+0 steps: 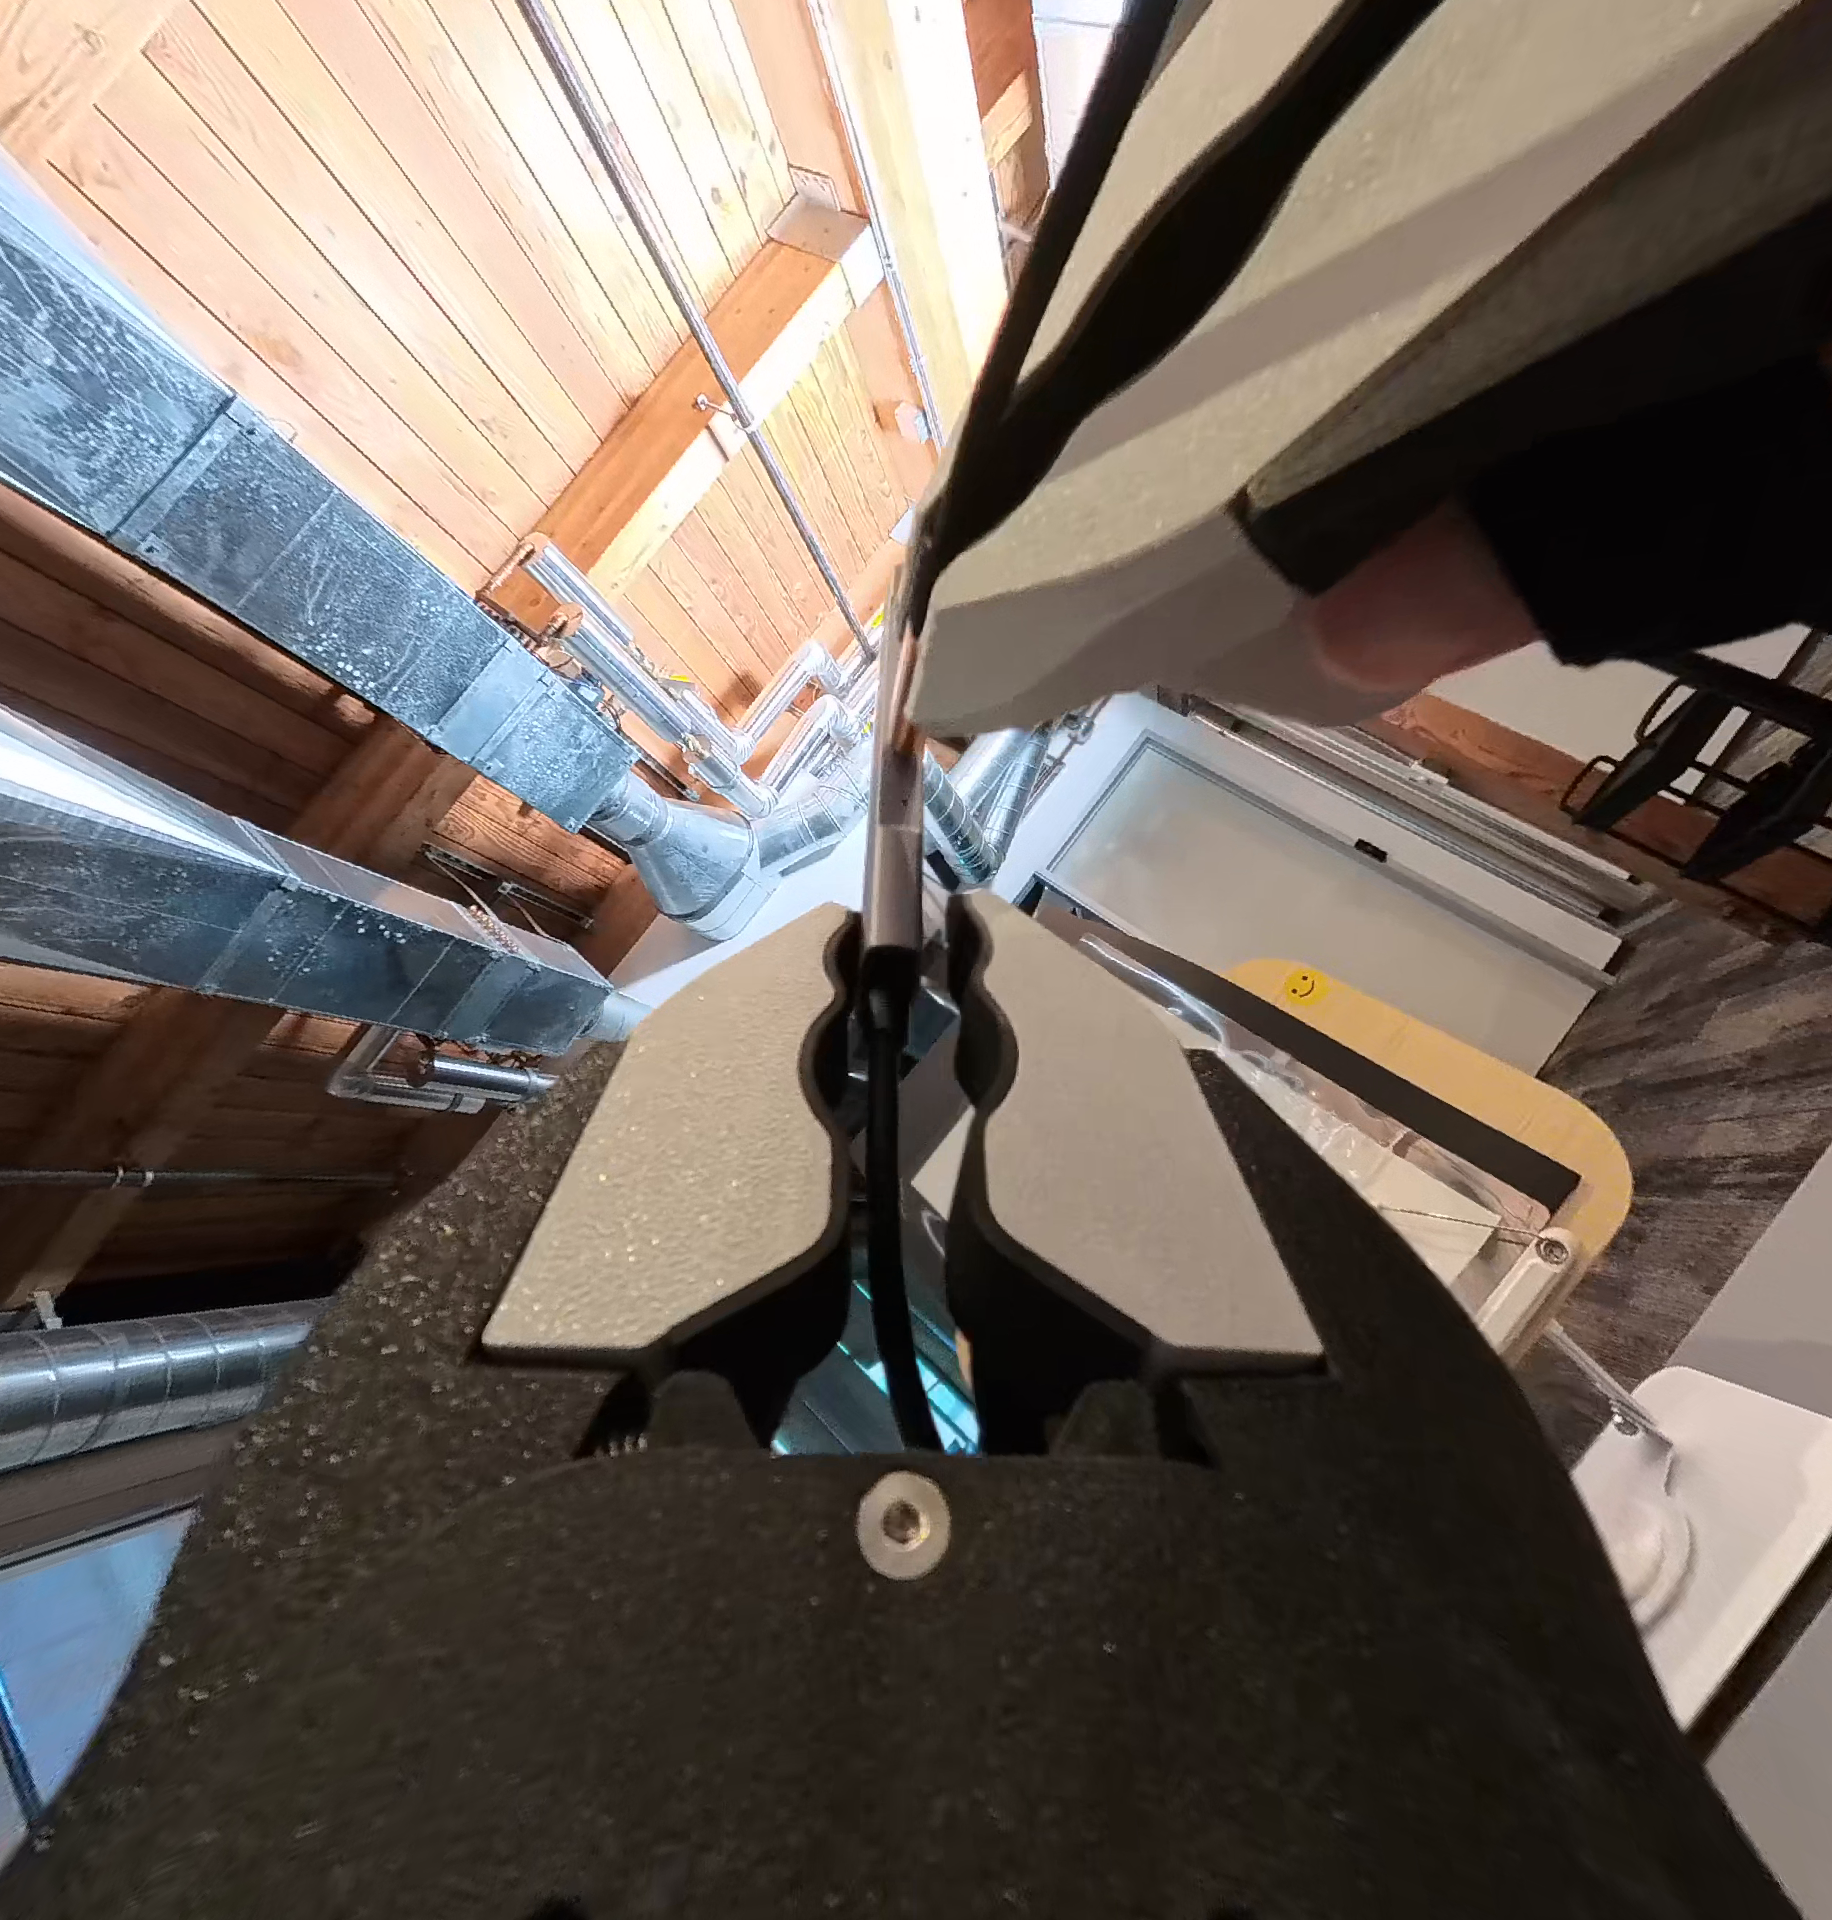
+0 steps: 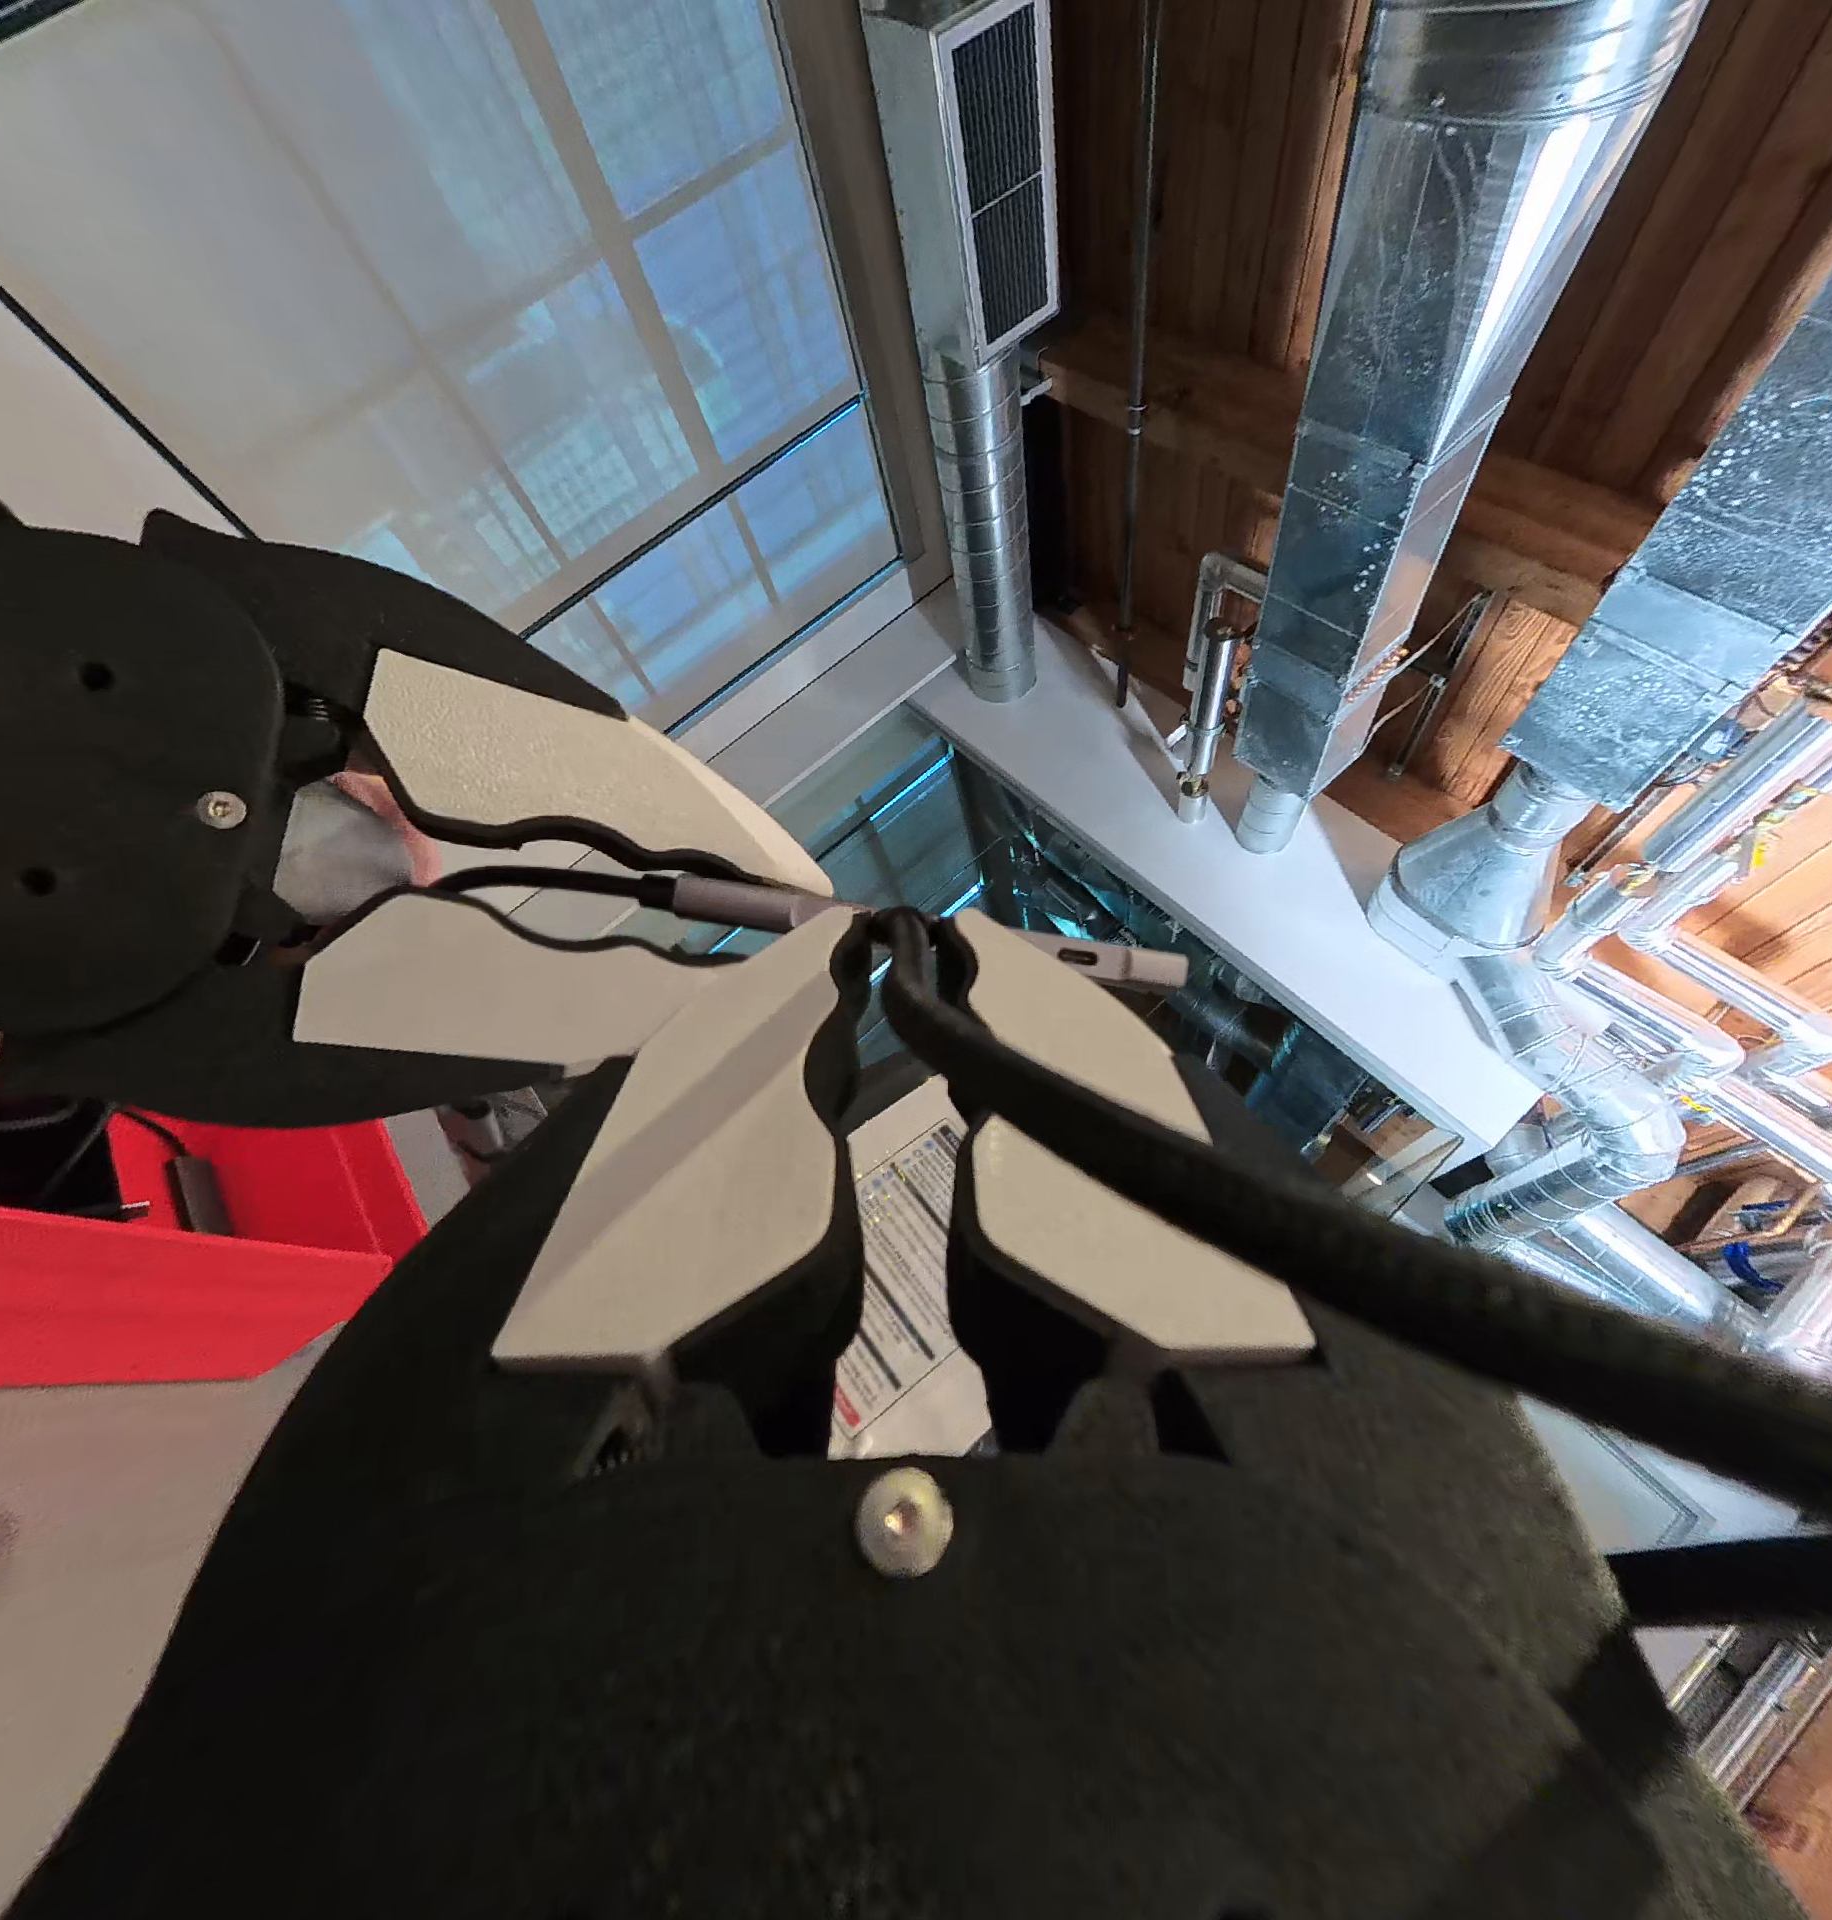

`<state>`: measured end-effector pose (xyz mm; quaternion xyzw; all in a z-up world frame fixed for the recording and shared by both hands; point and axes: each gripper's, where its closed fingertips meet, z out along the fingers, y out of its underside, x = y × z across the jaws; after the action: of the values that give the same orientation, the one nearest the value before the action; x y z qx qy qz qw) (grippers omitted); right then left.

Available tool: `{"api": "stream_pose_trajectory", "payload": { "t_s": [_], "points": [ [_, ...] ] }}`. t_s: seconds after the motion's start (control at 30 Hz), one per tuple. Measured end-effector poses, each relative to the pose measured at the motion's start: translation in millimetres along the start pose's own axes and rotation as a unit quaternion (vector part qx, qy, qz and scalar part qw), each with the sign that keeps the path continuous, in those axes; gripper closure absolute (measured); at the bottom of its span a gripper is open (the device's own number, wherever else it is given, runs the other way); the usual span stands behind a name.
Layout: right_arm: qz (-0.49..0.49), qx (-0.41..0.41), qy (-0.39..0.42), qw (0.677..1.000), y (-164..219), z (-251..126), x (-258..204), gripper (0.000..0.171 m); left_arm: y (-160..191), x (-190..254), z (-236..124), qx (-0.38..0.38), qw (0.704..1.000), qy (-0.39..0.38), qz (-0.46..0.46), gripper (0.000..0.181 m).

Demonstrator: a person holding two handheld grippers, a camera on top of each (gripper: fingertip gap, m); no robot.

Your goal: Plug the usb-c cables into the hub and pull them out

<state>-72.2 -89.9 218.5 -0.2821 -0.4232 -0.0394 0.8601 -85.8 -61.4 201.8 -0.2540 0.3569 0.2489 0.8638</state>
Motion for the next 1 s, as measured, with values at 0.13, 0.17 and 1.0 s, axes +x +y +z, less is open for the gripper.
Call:
{"api": "stream_pose_trajectory", "payload": {
  "t_s": [0.13, 0.17, 1.0],
  "points": [
    [-0.006, 0.006, 0.01, 1.0, -1.2, -2.2, 4.3, 0.159, -2.3, 1.8, 0.5, 0.006, 1.0, 0.01, -0.026, 0.158],
    [-0.009, 0.005, 0.013, 1.0, -0.9, -2.6, 5.7, 0.159, -5.2, 2.5, -0.1, 0.015, 0.999, 0.017, -0.041, 0.155],
    [-0.124, 0.051, 0.058, 0.989, -6.8, -8.1, -2.5, 0.159, -19.4, 5.6, -9.1, 0.074, 0.839, 0.264, -0.47, 0.146]
  ]
}}
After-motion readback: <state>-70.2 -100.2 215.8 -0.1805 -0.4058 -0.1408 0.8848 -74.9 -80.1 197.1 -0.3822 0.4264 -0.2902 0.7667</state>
